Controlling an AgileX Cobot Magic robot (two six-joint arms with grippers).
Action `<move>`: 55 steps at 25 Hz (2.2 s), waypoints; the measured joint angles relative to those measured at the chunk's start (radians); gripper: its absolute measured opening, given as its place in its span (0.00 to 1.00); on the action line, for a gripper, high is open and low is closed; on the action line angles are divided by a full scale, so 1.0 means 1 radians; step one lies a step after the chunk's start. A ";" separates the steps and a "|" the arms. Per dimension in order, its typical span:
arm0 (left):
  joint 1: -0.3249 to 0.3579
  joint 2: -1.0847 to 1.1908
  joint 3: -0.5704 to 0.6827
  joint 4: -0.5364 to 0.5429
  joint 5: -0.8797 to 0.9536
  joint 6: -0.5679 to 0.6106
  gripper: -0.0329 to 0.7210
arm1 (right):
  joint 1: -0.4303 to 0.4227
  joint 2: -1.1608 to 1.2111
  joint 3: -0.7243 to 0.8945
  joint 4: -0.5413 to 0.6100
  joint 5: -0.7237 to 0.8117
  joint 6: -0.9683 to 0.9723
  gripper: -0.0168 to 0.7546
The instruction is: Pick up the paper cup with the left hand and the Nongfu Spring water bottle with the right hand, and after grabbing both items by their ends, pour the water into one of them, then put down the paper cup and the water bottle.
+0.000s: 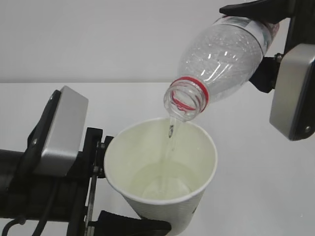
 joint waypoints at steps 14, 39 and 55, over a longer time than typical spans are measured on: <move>0.000 0.000 0.000 0.001 0.000 0.000 0.74 | 0.000 0.000 0.000 0.000 -0.002 -0.006 0.63; 0.000 0.000 0.000 0.007 0.000 0.000 0.74 | 0.000 0.000 0.000 0.000 -0.009 -0.007 0.63; 0.000 0.000 0.000 0.007 0.000 0.000 0.74 | 0.000 0.000 0.000 0.000 -0.009 -0.015 0.63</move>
